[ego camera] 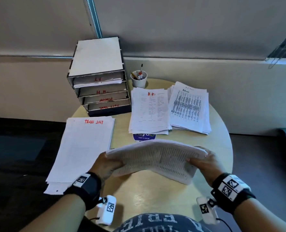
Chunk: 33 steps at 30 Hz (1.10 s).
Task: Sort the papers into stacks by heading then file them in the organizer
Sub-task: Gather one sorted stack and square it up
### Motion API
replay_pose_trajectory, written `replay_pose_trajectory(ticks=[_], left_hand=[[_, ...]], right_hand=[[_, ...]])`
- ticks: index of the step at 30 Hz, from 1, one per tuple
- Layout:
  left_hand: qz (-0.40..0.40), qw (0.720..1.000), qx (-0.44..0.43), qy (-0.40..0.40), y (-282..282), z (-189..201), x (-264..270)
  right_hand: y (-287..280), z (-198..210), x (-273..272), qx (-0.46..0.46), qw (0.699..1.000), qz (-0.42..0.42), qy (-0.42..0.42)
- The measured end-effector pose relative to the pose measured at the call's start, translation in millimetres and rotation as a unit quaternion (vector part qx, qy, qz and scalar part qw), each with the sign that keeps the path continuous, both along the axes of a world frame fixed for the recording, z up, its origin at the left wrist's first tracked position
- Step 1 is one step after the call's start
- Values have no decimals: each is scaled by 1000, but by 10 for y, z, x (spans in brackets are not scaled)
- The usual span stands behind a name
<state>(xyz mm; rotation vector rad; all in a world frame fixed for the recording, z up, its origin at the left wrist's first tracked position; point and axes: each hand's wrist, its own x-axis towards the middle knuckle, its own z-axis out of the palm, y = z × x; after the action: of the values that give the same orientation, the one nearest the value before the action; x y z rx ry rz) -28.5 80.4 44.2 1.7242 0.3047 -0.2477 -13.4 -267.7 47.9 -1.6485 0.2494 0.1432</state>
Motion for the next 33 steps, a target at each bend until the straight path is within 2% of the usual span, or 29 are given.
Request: replay_pose_trajectory(ticks=[4, 6, 9, 10, 12, 14, 16, 18, 19, 20, 21, 23, 24, 25, 26, 27, 28, 29, 30, 32, 33], left_hand=[[41, 999, -35, -6, -25, -86, 79], [36, 999, -33, -8, -21, -84, 99], [41, 999, 12, 2, -68, -94, 98], [49, 998, 37, 0, -77, -85, 117], [46, 996, 66, -23, -102, 44, 184], [-17, 991, 105, -87, -140, 274, 239], [-117, 962, 162, -187, -238, 600, 288], [-205, 897, 228, -319, -391, 926, 347], [-225, 860, 254, -380, -478, 1063, 364], [-217, 838, 276, -419, -537, 1186, 402], [-174, 835, 286, -438, -563, 1278, 463], [-2, 872, 282, -400, -477, 1258, 602], [79, 905, 230, -348, -394, 1205, 650], [121, 945, 130, -274, -334, 1161, 691], [126, 972, 14, -196, -299, 1112, 718], [105, 983, -87, -119, -306, 1055, 710], [70, 982, -157, -74, -351, 1029, 681], [43, 981, -175, -71, -420, 1034, 637], [34, 984, -142, -105, -504, 1071, 593], [49, 976, -73, -198, -644, 1147, 514], [54, 970, -67, -227, -685, 1170, 493]], right_hand=[[3, 54, 69, 3, 999, -33, -24], [-9, 72, 69, 2, 999, -33, -21], [-23, 94, 39, -26, 999, -17, 13], [-47, 133, 49, -51, 999, -18, 4], [-140, 246, 120, -157, 987, -28, -26], [-137, 443, 191, -321, 944, 26, -75], [-14, 581, 277, -416, 890, 141, -121], [134, 592, 369, -430, 865, 228, -123], [212, 605, 398, -424, 864, 240, -129], [284, 655, 432, -403, 876, 230, -131], [322, 733, 468, -365, 898, 208, -129], [320, 905, 535, -262, 949, 144, -97], [284, 969, 566, -195, 970, 126, -68], [243, 1023, 589, -135, 983, 110, -51], [204, 1057, 607, -86, 991, 93, -50], [204, 1108, 591, -28, 994, 88, -61], [232, 1127, 575, 33, 994, 79, -73], [287, 1162, 541, 80, 990, 72, -86], [327, 1148, 525, 92, 988, 57, -106], [429, 1137, 450, 46, 987, 8, -154], [483, 1126, 412, 20, 984, -18, -175]])
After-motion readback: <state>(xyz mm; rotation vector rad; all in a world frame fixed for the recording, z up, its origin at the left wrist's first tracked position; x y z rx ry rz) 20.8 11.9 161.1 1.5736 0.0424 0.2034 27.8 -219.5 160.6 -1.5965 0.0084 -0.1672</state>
